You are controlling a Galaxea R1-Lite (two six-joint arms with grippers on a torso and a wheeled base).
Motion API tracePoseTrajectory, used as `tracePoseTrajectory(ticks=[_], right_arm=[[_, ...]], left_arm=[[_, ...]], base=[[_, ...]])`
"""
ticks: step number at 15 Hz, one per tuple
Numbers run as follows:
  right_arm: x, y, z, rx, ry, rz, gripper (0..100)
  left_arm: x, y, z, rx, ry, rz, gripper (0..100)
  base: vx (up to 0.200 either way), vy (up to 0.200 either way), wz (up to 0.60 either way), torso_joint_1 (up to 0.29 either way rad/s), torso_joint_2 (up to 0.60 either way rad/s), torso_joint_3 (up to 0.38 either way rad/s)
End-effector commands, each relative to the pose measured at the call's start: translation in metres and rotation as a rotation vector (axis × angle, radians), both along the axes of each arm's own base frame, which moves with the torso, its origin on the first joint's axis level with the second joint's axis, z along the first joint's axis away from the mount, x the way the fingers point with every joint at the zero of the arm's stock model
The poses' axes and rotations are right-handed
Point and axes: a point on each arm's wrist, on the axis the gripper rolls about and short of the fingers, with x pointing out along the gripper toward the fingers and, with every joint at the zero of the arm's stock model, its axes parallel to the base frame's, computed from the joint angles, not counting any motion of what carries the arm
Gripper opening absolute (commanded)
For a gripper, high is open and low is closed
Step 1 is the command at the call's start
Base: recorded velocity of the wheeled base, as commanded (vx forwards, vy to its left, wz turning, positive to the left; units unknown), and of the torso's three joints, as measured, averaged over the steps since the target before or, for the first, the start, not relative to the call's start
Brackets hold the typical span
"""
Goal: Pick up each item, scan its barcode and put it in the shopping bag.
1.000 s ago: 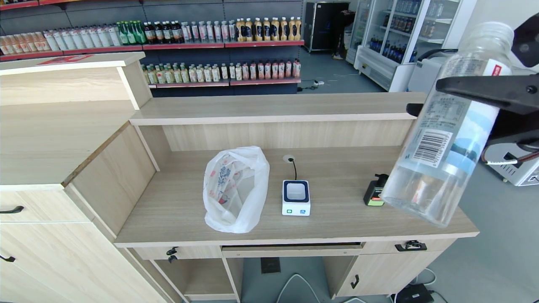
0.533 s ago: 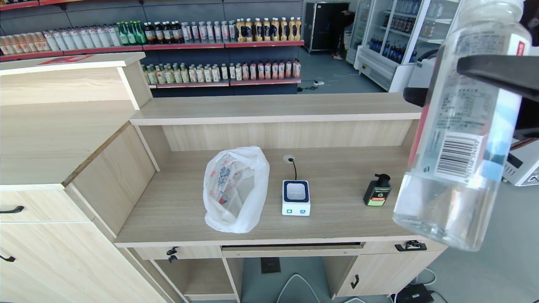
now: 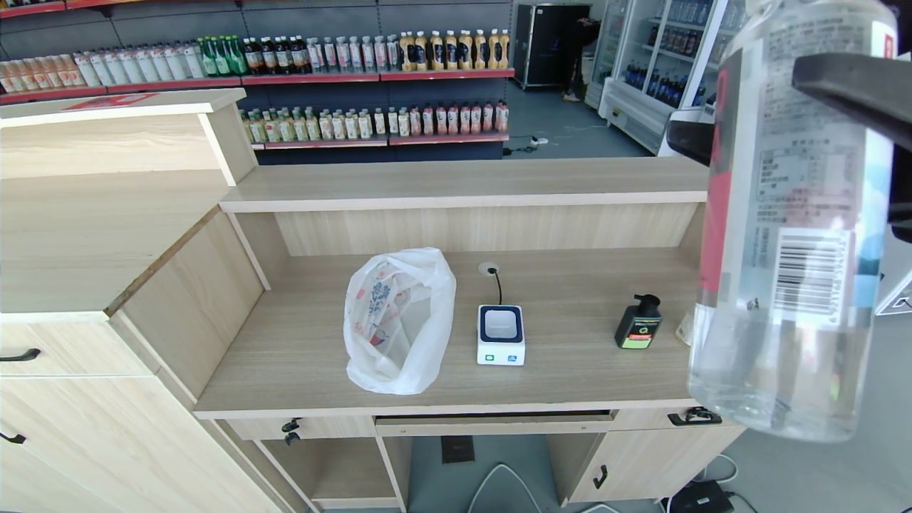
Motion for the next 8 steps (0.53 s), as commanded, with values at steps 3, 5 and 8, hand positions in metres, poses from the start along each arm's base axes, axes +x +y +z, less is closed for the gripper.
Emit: tracePoseTrajectory(ticks=[3,5,8], right_arm=[[0.000,0.005,-0.003,-0.007,0.031,0.050,0],[-0.001,0.004,-0.018,-0.033,0.032,0.082,0],[0.002,0.006,-0.033,-0.034,0.016,0.095,0]], left_arm=[[0.000,0.000,0.000,0.000,-0.001,0.000,100],[0.000,0.000,0.000,0.000,-0.001,0.000,100],[0.000,0.000,0.000,0.000,-0.001,0.000,100]], base=[[0.000,0.000,0.00,0.000,0.00,0.000],[0.000,0.000,0.00,0.000,0.00,0.000],[0.000,0.000,0.00,0.000,0.00,0.000]])
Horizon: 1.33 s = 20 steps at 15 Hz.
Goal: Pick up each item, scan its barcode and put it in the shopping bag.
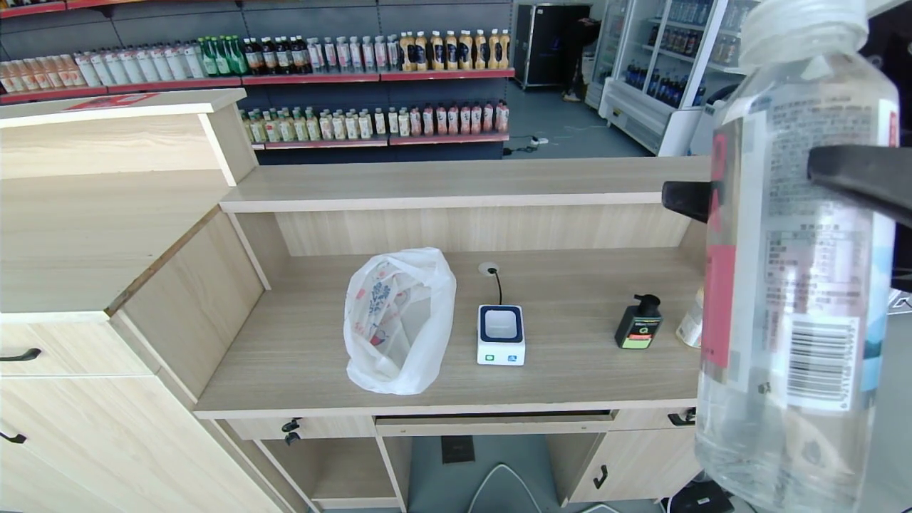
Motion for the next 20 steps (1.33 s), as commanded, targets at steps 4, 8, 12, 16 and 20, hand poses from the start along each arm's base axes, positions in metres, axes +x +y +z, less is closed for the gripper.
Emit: tracePoseTrajectory(ticks=[4,8,12,16,20], right_arm=[[0.003,0.002,-0.008,-0.013,0.030,0.001,0],[0.003,0.000,-0.007,-0.013,0.029,-0.001,0],[0.003,0.000,-0.007,-0.012,0.029,-0.006,0],[0.019,-0.027,-0.010,-0.008,0.003,-0.151,0],[0.052,-0.064,-0.058,-0.048,-0.151,-0.506,0]], left_arm=[[0.000,0.000,0.000,-0.001,-0.001,0.000,100],[0.000,0.000,0.000,-0.001,-0.001,0.000,100],[0.000,0.000,0.000,-0.001,-0.001,0.000,100],[0.000,0.000,0.000,-0.001,-0.001,0.000,100],[0.000,0.000,0.000,-0.001,-0.001,0.000,100]], base=[[0.000,0.000,0.00,0.000,0.00,0.000],[0.000,0.000,0.00,0.000,0.00,0.000],[0.000,0.000,0.00,0.000,0.00,0.000],[0.000,0.000,0.00,0.000,0.00,0.000],[0.000,0.000,0.00,0.000,0.00,0.000]])
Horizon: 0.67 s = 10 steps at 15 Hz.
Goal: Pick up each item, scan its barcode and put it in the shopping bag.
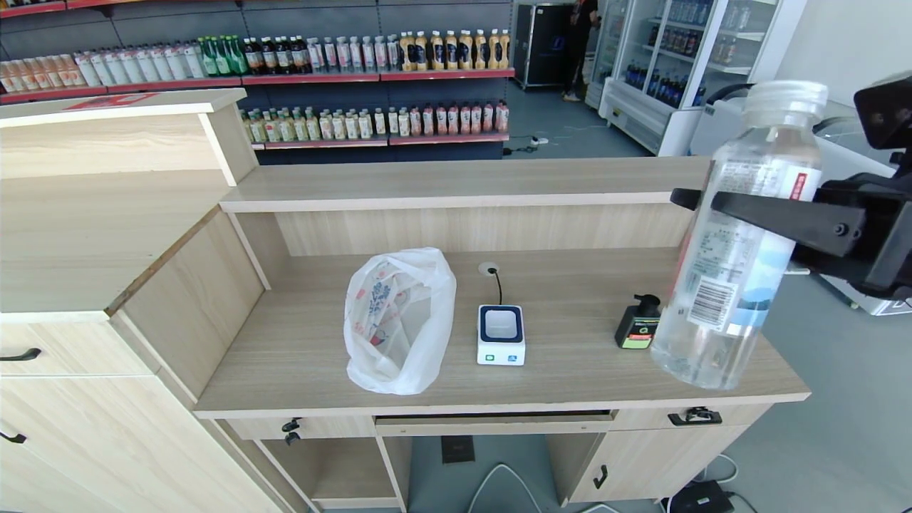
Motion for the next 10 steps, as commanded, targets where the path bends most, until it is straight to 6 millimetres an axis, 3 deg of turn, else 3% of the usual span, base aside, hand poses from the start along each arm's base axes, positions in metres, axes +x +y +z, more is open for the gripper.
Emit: tracePoseTrajectory(ticks=[1,4,6,10], right_arm=[[0.026,-0.013,-0.031,-0.005,0.034,-0.194,0],[0.051,-0.022,-0.054,-0.039,-0.004,-0.462,0],[0.074,-0.033,-0.085,-0.178,-0.010,-0.827,0],[0.088,-0.048,-0.114,-0.404,-0.144,-0.963,0]], left_arm=[[0.000,0.000,0.000,0.000,-0.001,0.001,100],[0.000,0.000,0.000,0.000,-0.001,0.001,100],[0.000,0.000,0.000,0.000,-0.001,0.001,100],[0.000,0.000,0.000,0.000,-0.001,0.001,100]], base=[[0.000,0.000,0.00,0.000,0.00,0.000],[0.000,0.000,0.00,0.000,0.00,0.000],[0.000,0.000,0.00,0.000,0.00,0.000],[0.000,0.000,0.00,0.000,0.00,0.000]])
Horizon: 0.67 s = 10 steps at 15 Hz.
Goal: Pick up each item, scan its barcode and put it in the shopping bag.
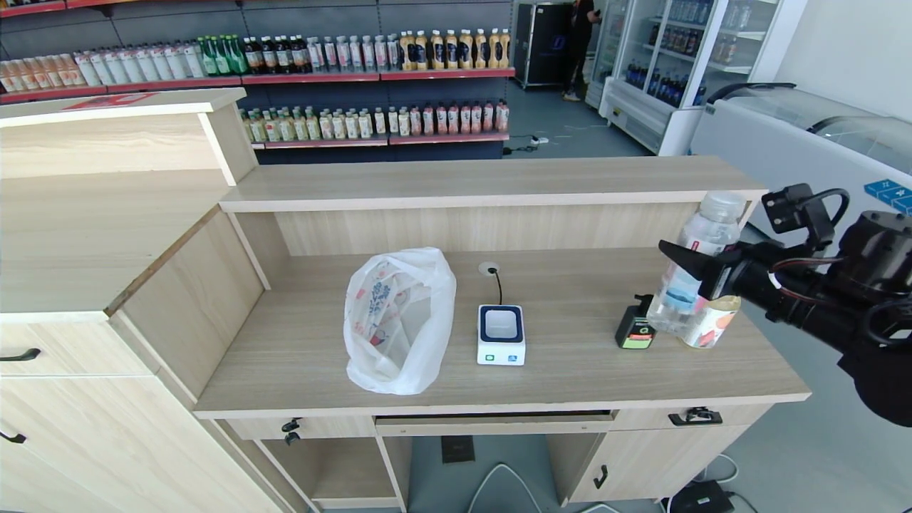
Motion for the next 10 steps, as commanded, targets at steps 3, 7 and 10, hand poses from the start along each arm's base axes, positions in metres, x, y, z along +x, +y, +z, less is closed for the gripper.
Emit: tracePoseTrajectory(ticks=[3,7,10], right_arm=[[0.008,-0.018,-0.025,-0.233,-0.002,-0.061,0],[0.004,-0.031,-0.029,-0.375,-0.048,-0.106,0],[0.003,-0.034,-0.029,-0.463,-0.084,-0.116,0]], left_arm=[[0.000,0.000,0.000,0.000,-0.001,0.000,100],[0.000,0.000,0.000,0.000,-0.001,0.000,100],[0.000,0.000,0.000,0.000,-0.001,0.000,100]], base=[[0.000,0.000,0.00,0.000,0.00,0.000],[0.000,0.000,0.00,0.000,0.00,0.000],[0.000,0.000,0.00,0.000,0.00,0.000]])
